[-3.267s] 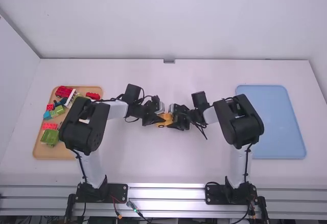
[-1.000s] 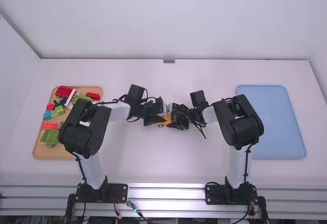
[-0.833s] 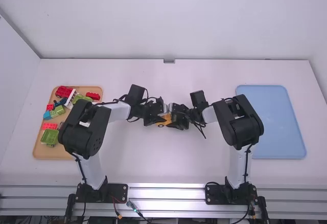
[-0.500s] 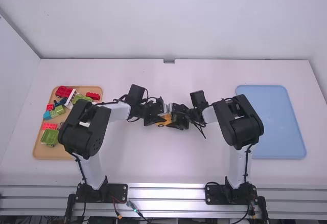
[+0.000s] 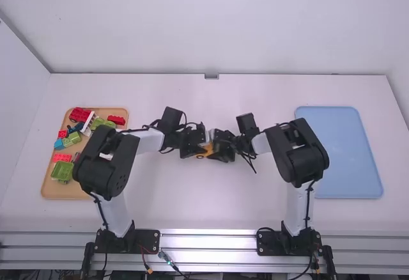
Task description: Assemble lego blocks to make yellow taxi
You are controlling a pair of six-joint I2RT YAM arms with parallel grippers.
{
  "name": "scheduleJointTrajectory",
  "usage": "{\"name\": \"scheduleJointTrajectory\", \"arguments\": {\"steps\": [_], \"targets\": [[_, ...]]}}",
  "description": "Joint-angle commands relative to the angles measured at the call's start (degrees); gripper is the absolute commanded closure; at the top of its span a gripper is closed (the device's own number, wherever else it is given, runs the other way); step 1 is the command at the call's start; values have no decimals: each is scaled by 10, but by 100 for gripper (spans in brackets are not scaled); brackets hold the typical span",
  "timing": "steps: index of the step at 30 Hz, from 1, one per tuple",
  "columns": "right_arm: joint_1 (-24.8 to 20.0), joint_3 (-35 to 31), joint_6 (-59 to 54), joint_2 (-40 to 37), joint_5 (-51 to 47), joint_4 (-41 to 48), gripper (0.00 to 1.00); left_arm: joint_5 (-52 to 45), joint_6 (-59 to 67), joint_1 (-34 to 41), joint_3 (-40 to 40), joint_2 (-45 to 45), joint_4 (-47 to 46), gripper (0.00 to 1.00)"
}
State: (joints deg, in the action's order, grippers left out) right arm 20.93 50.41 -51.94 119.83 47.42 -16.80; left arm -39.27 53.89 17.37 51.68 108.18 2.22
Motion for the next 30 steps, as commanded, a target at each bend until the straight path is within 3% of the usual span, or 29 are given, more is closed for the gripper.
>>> {"name": "scheduleJointTrajectory", "arguments": {"steps": [1,6,15,17,19,30], "targets": [[9,-1,12,17,-27,12,54,12,-5,6,-9,-4,1,61],[9,-1,12,17,-27,12,54,12,-5,6,-9,-4,6,60],[9,-1,12,17,-27,12,54,12,-5,6,-9,-27,8,44],[9,-1,12,17,-27,12,54,12,-5,5,-9,-38,8,29],[9,-1,12,17,-27,12,54,11,-5,-1,-9,-53,8,1],[9,-1,25,15,-28,5,54,14,-5,-63,-10,-147,-57,1]]}}
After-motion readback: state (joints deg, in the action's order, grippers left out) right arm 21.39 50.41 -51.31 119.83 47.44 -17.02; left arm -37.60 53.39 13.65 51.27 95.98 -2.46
